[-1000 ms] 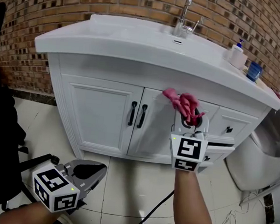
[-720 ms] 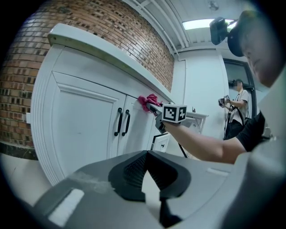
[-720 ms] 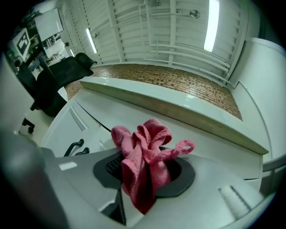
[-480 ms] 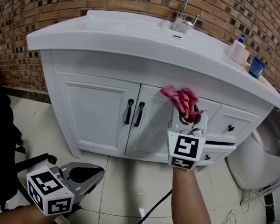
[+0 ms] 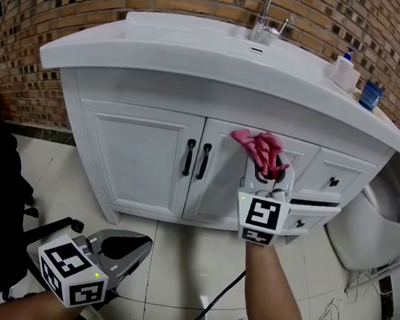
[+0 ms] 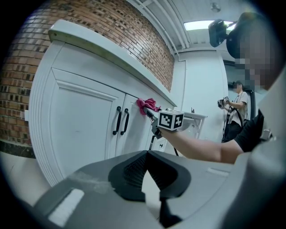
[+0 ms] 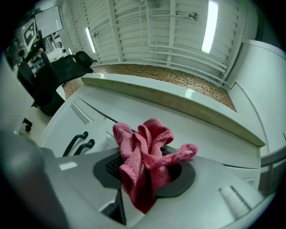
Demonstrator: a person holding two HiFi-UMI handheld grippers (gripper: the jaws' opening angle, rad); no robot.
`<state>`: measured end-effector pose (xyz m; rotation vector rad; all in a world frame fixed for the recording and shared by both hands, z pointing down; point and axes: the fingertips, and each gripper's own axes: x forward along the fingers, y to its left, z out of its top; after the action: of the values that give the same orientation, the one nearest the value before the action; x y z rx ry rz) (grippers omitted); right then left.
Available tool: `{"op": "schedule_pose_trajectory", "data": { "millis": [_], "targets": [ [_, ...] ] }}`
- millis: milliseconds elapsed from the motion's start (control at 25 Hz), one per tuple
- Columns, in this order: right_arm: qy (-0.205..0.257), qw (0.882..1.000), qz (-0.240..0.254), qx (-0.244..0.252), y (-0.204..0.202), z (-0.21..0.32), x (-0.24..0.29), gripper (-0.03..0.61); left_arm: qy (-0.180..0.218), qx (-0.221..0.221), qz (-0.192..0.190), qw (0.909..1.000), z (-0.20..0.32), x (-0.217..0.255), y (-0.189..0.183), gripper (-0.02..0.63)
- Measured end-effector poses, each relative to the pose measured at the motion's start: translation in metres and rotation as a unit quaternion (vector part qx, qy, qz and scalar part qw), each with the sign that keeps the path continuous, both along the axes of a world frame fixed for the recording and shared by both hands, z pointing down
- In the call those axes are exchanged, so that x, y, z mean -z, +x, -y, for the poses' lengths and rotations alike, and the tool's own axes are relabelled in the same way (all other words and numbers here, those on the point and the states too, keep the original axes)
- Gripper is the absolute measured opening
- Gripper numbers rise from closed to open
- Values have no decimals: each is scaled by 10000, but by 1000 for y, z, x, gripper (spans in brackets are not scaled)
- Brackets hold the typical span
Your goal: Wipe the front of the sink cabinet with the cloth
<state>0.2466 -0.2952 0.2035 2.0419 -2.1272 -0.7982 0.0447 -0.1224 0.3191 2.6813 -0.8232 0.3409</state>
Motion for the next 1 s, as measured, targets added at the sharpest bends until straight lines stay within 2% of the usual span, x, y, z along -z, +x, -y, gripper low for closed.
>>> {"op": "schedule_pose_trajectory", "data": {
  "millis": [240, 440, 640, 1000],
  "targets": [
    [-94, 9999, -3, -39, -2, 0, -15, 147, 16, 39, -31, 10000, 0, 3, -5, 5],
    [-388, 9991, 179, -9, -2, 6, -40, 147, 23, 26, -69, 10000, 0, 5, -5, 5],
    [-457, 9989, 37, -58, -3, 7, -56, 147, 16, -2, -68, 10000, -1, 4, -3, 5],
    [-808, 9966, 138, -45, -6, 8, -102, 147, 7, -3, -81, 10000, 0, 4, -4, 5]
  ]
}}
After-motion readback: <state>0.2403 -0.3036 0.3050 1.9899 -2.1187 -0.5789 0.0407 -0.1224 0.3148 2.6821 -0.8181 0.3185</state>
